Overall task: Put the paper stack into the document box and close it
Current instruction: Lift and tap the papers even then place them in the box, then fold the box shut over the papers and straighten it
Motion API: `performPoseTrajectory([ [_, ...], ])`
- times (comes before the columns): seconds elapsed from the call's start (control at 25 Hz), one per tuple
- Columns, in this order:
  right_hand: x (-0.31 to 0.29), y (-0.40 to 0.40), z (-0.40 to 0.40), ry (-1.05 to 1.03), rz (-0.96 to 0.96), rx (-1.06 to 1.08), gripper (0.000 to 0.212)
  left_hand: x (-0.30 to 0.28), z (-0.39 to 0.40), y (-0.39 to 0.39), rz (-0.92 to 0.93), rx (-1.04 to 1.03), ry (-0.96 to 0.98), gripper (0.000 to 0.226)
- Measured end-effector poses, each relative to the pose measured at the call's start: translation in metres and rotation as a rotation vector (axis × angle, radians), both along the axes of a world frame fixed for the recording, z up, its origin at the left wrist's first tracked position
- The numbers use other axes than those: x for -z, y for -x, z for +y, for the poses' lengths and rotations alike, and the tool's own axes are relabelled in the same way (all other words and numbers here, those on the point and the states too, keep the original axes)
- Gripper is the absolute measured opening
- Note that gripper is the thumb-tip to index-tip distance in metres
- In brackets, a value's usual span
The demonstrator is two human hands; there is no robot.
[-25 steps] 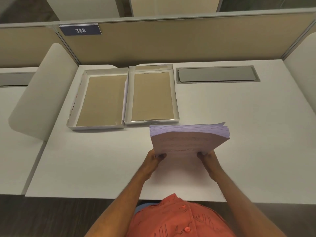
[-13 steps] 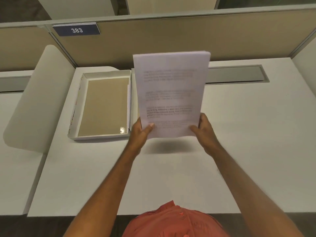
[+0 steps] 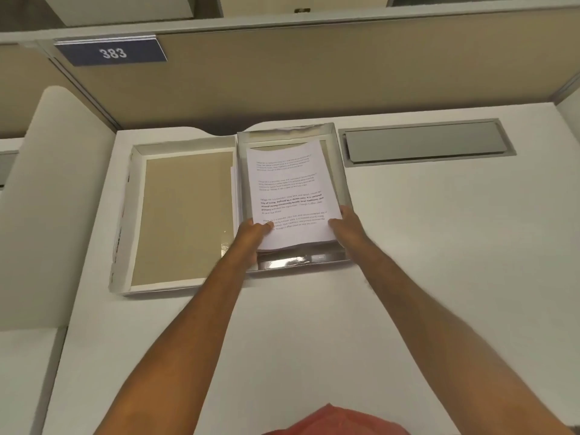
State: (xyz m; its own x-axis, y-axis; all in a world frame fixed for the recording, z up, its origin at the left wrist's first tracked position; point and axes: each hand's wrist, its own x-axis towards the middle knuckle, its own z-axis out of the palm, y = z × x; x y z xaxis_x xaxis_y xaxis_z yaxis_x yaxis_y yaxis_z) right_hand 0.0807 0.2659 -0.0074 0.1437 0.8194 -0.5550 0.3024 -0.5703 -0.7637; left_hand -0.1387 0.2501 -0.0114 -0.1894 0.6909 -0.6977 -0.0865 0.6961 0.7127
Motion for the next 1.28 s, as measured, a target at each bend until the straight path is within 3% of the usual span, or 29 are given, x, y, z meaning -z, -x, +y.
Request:
performPoseTrajectory([
  [0.08,0.012,0.003,-0.002,-0.007,-0.052,0.013,0.045,0.011,0.004,-0.001,0.061,0.027,-0.015,0.034],
  [0.2,0.025,0.004,-0.006,-0.033,-0.119,0.019,0.037,0.020,0.006,-0.009,0.293,0.040,0.009,0.035],
  [0.44,0.032,0.018,-0.010,-0.134,-0.363,-0.036,0.040,0.025,-0.006,-0.027,0.558,0.056,-0.091,0.050],
  [0.56,0.028,0.037,-0.018,-0.253,-0.414,-0.106,0.053,0.021,-0.014,-0.020,0.807,0.147,-0.162,0.080],
  [0.68,0.028,0.039,-0.022,-0.321,-0.523,-0.128,0.059,0.015,-0.018,-0.023,1.009,0.372,-0.167,0.070],
  [0.76,0.031,0.043,-0.018,-0.275,-0.521,-0.115,0.047,0.012,-0.014,-0.016,1.027,0.447,-0.138,0.063],
  [0.84,0.029,0.093,-0.017,-0.290,-0.487,-0.302,0.046,0.008,-0.018,0.034,1.142,0.377,-0.092,0.063],
  [0.96,0.027,0.101,-0.011,-0.286,-0.633,-0.327,0.051,0.007,-0.006,0.038,1.224,0.450,-0.099,0.059],
  [1.08,0.023,0.088,-0.022,-0.323,-0.793,-0.400,0.056,0.003,-0.013,0.023,1.277,0.528,-0.227,0.065],
  [1.28,0.006,0.082,-0.053,-0.530,-0.600,-0.388,0.051,0.005,-0.058,0.021,1.167,0.213,-0.337,0.057],
])
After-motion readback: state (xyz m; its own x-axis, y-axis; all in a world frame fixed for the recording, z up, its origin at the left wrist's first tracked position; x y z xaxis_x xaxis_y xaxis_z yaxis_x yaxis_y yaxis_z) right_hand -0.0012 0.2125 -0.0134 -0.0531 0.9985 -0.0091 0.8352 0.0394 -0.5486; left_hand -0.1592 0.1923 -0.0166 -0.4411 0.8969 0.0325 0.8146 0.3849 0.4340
